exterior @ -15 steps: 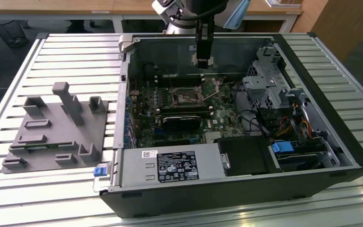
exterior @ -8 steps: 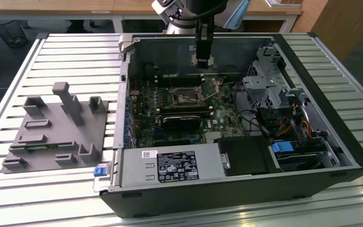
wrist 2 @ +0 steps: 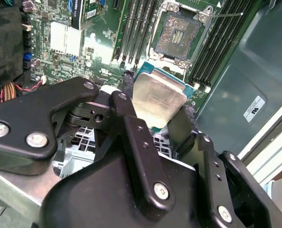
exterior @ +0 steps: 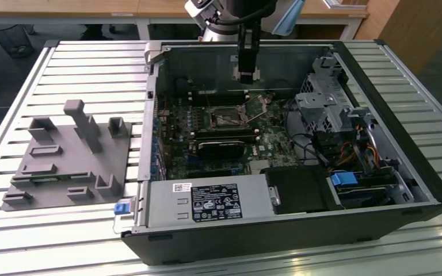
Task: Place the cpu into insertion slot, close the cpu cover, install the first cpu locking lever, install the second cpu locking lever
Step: 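Place the cpu into insertion slot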
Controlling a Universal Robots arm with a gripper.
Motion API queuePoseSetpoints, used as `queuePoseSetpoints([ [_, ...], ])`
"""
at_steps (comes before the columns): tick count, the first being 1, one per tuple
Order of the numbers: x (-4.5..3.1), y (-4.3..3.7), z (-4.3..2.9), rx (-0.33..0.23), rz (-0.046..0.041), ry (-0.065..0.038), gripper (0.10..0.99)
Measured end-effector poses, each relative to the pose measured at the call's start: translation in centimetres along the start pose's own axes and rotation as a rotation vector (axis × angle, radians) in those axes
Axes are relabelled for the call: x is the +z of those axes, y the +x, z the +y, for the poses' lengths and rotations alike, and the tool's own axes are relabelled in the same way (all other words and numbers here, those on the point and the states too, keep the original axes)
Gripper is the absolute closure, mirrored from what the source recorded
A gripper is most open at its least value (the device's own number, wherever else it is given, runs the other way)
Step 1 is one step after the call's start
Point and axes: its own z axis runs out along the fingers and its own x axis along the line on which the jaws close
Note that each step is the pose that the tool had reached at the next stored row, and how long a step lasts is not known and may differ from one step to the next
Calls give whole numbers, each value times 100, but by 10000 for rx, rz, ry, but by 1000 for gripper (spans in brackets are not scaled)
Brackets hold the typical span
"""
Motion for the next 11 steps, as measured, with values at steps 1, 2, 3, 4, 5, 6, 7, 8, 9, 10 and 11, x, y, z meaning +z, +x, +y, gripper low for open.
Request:
queuePoseSetpoints([
  [1, 7, 1, -3, 3, 0, 0, 545],
  [2, 20, 3, -8, -2, 1, 0, 545],
  [3, 34, 2, -17, -64, 7, 1, 545],
  [4, 44, 2, -20, -195, 18, 4, 545],
  [5, 55, 1, -23, -358, 31, 7, 545],
  [6, 69, 1, -25, -533, 48, 11, 545],
  [7, 81, 0, -28, -706, 64, 14, 545],
  [8, 94, -1, -30, -881, 80, 17, 545],
  [9, 107, -1, -33, -1055, 95, 21, 545],
  [10, 119, -2, -36, -1209, 108, 23, 545],
  [11, 132, -3, -41, -1337, 120, 26, 545],
])
